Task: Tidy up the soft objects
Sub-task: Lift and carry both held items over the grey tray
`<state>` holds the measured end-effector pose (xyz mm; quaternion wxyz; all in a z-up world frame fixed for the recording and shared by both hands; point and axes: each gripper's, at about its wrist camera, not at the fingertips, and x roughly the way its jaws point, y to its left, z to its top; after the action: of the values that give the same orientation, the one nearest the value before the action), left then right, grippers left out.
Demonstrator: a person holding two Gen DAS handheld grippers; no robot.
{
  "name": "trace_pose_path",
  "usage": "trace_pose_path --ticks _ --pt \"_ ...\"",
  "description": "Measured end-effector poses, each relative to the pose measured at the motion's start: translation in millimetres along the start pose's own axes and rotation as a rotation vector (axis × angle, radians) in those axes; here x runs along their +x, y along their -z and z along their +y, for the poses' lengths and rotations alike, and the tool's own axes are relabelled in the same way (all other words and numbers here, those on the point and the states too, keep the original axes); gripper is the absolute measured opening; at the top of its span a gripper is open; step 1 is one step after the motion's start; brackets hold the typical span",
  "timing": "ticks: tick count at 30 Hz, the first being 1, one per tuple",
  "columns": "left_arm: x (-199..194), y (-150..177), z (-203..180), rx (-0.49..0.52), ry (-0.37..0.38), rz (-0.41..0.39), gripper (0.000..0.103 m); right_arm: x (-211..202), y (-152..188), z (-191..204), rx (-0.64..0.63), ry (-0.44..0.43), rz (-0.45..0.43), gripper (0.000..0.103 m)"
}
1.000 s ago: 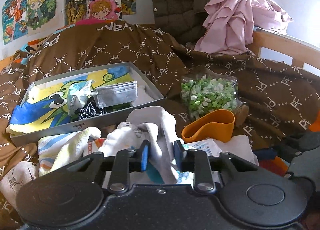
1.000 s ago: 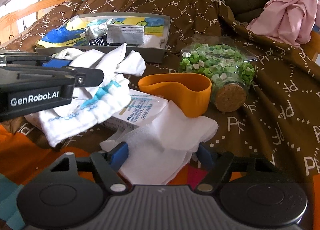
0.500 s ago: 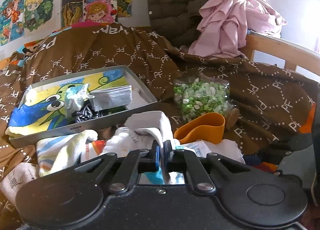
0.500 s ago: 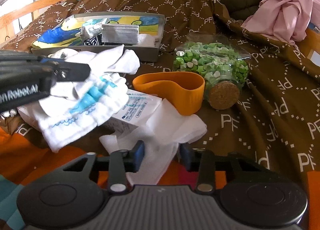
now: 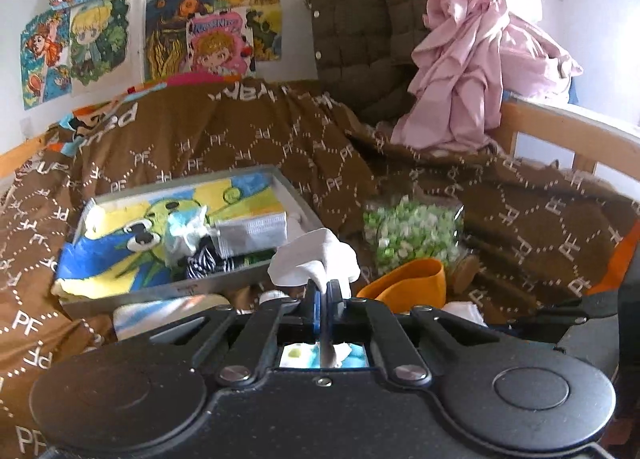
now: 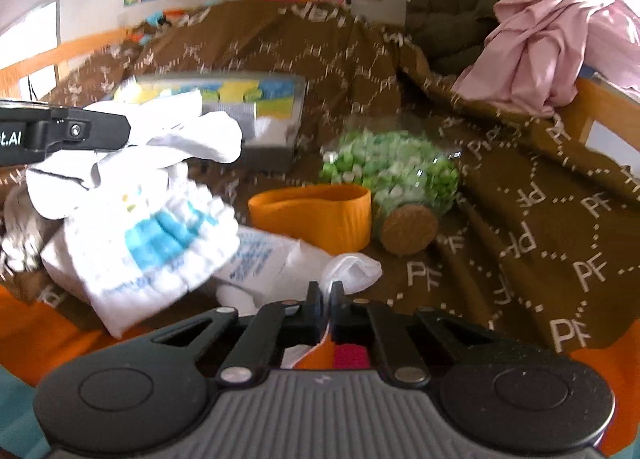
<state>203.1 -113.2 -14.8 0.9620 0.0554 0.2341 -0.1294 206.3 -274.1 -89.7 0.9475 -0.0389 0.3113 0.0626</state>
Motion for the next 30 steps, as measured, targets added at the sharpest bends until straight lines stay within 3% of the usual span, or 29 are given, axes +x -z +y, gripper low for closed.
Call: trace_pose_path --ticks 19,23,30 --pt "-33 -47 10 -0.049 -0.014 -0.086 0.002 -50 -30 2 0.021 -0.131 -0.344 0.003" --pt "-17 -61 24 -0.076 -0.038 -0.109 0.002 -33 -63 3 0.058 -0.168 -0.403 0.003" --pt "38 -85 58 -0.087 -0.085 -0.146 0.002 44 -121 9 0.128 -0.242 -0.441 0.003"
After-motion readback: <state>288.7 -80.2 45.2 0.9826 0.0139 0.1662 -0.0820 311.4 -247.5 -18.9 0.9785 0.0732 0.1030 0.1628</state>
